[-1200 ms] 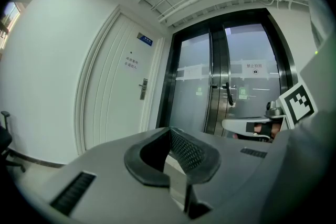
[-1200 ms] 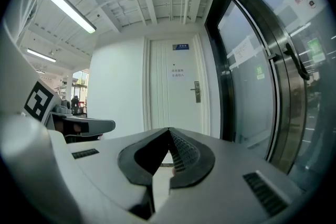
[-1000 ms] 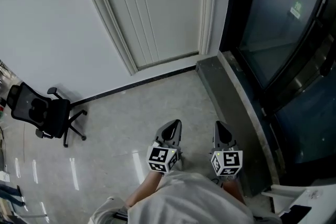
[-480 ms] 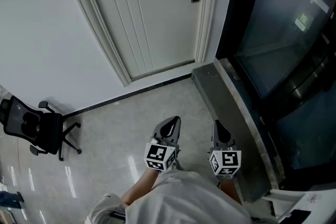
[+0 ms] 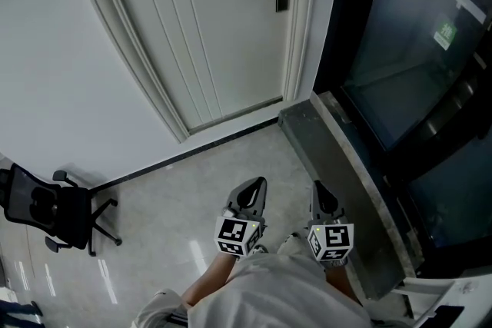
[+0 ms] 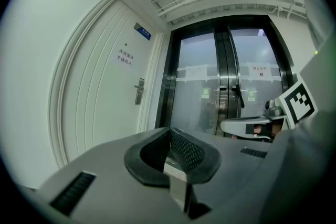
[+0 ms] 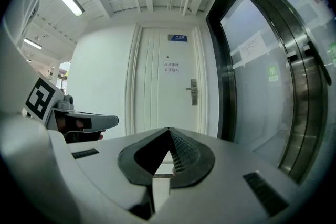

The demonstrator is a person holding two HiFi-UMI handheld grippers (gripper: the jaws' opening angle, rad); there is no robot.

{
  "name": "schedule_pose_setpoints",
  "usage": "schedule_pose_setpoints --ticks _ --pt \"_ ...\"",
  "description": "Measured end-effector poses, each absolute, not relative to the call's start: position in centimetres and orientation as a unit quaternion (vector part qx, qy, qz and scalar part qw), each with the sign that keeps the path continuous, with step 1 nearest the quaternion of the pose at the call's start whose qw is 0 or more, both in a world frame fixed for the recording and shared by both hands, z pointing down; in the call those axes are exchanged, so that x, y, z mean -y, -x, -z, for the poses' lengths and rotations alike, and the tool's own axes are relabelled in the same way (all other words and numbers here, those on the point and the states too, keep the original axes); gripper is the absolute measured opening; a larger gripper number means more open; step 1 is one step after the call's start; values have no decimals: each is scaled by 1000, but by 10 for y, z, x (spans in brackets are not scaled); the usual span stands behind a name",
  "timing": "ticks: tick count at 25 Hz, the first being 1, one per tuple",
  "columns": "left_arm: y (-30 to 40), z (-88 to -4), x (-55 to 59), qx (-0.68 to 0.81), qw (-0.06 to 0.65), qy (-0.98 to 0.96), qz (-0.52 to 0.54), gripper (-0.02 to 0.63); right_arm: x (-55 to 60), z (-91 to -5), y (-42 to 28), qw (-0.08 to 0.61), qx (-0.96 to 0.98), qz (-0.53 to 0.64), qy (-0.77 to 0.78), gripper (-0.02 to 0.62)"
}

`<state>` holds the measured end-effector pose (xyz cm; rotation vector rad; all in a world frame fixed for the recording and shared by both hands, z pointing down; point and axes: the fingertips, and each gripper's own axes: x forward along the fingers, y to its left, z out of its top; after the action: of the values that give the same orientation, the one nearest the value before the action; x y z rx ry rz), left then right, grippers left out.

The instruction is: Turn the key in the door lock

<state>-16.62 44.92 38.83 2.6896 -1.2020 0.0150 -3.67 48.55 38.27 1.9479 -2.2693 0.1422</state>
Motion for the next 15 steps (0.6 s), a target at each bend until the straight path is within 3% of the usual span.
schedule_pose_setpoints --ticks 15 --pt "136 -397 -320 438 98 -893 -19 11 -339 -396 9 70 787 -60 -610 0"
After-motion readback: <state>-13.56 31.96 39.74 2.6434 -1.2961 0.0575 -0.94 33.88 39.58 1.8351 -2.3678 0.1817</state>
